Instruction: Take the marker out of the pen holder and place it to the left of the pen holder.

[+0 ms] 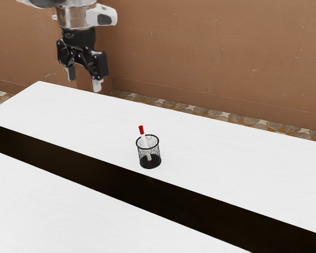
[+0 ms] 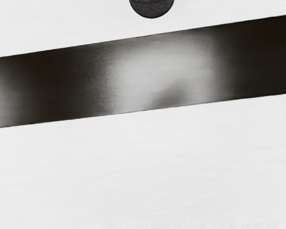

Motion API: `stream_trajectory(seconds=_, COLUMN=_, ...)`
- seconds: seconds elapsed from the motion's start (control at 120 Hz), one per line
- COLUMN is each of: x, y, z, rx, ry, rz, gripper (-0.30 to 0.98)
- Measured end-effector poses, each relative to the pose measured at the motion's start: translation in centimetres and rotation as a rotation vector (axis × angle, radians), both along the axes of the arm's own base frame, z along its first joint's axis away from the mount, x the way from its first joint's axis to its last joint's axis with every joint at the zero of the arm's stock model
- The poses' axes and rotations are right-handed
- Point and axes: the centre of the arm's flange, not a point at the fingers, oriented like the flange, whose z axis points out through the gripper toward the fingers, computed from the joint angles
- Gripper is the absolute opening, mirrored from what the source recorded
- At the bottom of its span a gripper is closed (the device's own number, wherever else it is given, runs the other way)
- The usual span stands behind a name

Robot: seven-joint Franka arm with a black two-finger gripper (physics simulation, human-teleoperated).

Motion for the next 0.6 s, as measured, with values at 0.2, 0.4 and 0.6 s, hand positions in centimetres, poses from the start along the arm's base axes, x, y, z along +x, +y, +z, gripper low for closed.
stream_trajectory(seconds=0.2, x=-0.6, y=-2.2, z=-0.2, rx=-0.05, ry=-0.083, rz=-0.074, gripper=0.68)
stream_trajectory(seconds=0.4, x=3.3, y=9.1, z=-4.3, rx=-0.038, ry=-0.098, rz=0.101, gripper=0.69)
stream_trajectory(seconds=0.6, x=4.7, y=16.1, z=-4.6, rx=-0.016, ry=-0.156, rz=0.189, gripper=0.69)
